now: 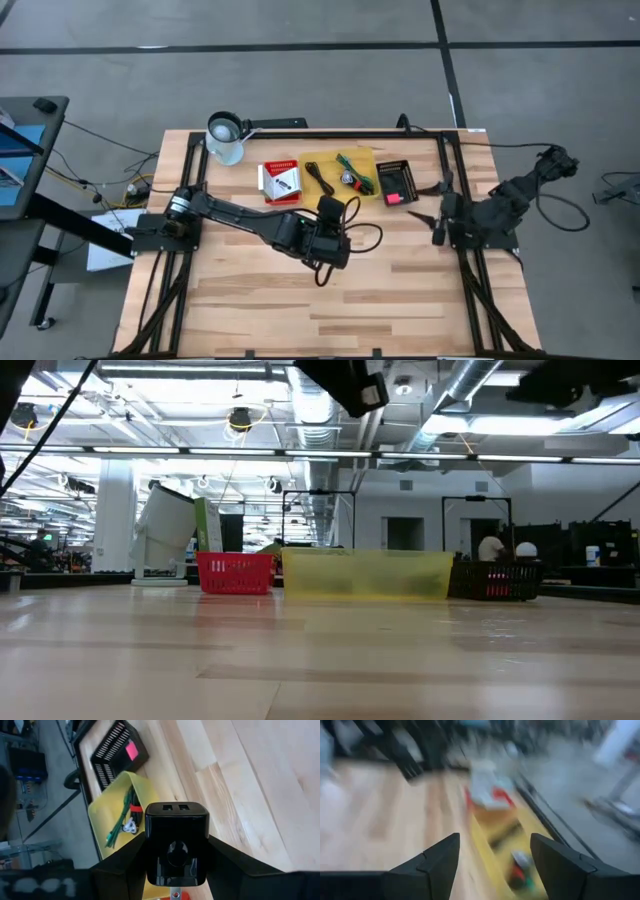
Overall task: Pick and place items into bin
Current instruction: Put the black charger adapter into the black bin
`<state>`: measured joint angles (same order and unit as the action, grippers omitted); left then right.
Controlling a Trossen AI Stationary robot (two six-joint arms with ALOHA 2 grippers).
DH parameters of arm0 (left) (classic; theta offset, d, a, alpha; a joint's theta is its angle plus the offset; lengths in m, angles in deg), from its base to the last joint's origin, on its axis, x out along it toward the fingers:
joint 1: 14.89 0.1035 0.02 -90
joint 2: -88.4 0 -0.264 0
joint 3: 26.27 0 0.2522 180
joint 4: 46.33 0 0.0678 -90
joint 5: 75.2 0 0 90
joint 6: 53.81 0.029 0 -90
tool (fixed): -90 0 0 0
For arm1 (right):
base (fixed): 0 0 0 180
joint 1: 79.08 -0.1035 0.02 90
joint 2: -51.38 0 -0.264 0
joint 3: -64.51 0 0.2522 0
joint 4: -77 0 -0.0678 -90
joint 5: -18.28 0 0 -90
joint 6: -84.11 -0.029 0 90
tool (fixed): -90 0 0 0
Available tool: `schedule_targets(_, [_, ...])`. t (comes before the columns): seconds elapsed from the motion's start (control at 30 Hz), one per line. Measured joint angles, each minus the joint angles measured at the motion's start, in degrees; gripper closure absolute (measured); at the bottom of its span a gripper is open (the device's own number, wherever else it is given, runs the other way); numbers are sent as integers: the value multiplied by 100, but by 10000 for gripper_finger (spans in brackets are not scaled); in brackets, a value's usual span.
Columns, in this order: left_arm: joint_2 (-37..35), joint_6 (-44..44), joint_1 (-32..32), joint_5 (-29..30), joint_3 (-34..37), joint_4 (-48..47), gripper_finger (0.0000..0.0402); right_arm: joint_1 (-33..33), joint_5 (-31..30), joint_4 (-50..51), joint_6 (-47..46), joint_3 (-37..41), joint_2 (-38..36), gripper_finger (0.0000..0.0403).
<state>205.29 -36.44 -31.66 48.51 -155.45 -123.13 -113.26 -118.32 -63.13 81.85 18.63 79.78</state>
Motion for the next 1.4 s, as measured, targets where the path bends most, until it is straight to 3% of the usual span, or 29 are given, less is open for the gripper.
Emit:
schedule_targets(0.17, [-1,-6,0,8,-43,2,249,24,7,-2149,1310,1021,-202,164])
schedule_targets(0.57, [-1,-183,0,70,-48,2,249,353,-118,-5131,2739,1347,2086,163])
schedule_targets(0.83, [-1,-221,4,264,-48,0,249,340,321,-5511,2809,824,3318,163])
schedule_targets(1.17, [-1,-223,4,261,-48,0,249,321,306,-5571,3245,174,4359,162])
schedule_targets(1.4, [-1,-245,4,259,-48,0,249,373,-59,-5738,3650,-169,4837,162])
